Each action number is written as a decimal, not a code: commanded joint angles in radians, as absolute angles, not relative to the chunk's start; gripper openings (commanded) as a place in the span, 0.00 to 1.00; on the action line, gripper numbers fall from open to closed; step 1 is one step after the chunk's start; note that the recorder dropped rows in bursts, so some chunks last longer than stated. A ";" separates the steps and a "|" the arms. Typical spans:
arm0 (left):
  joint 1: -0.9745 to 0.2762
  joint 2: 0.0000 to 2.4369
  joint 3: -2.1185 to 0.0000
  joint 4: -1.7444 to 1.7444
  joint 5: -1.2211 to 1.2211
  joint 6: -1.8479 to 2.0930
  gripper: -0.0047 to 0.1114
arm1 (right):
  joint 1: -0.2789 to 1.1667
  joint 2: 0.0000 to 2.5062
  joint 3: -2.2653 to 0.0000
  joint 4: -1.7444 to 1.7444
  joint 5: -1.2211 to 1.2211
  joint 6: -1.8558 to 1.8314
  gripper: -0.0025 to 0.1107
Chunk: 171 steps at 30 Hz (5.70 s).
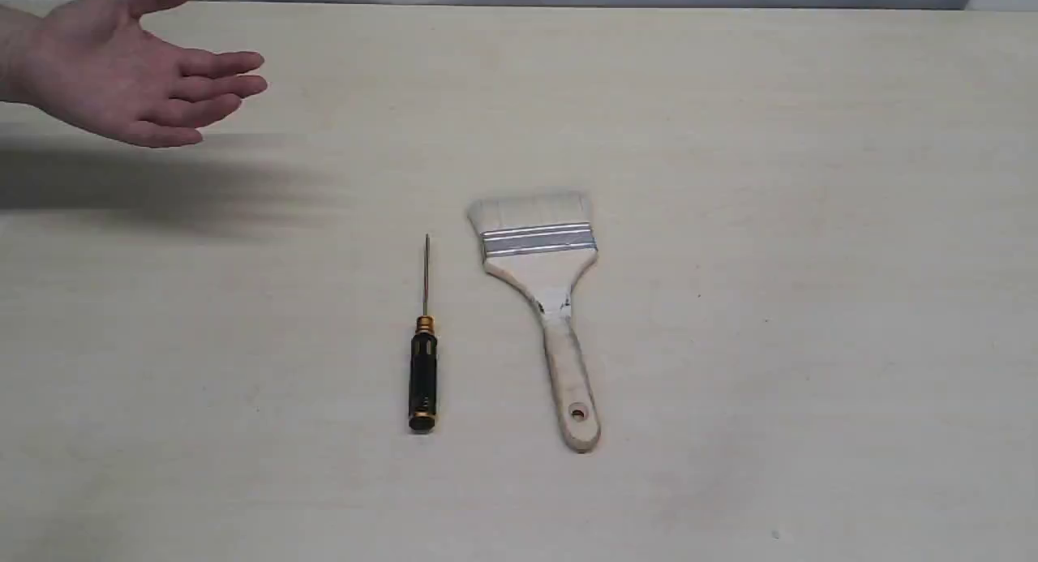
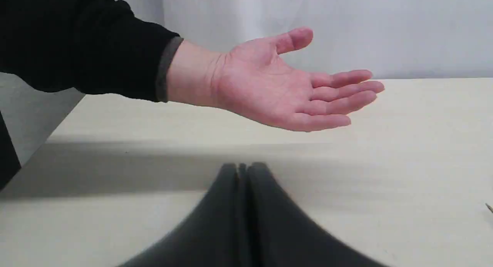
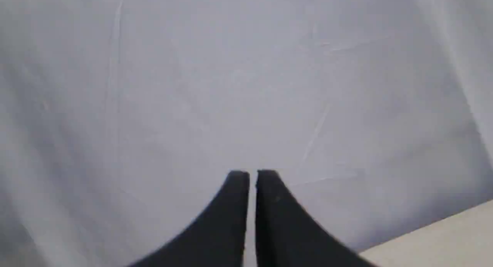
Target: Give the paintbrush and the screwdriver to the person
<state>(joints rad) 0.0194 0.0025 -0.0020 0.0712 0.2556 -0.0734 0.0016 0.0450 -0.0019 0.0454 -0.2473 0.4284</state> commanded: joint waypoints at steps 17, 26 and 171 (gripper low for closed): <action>0.011 0.000 0.000 0.068 0.250 -0.075 0.04 | 0.003 0.051 0.000 -0.446 -0.372 0.900 0.06; 0.011 0.000 0.000 0.068 0.250 -0.075 0.04 | 0.003 0.201 -0.285 -1.528 -0.479 1.753 0.22; 0.011 0.000 0.000 0.069 0.247 -0.075 0.04 | 0.678 1.791 -1.210 -0.162 0.644 0.438 0.06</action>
<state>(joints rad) 0.0194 0.0025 -0.0020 0.0712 0.2556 -0.0734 0.6775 1.8551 -1.2109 -0.1601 0.6356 0.4498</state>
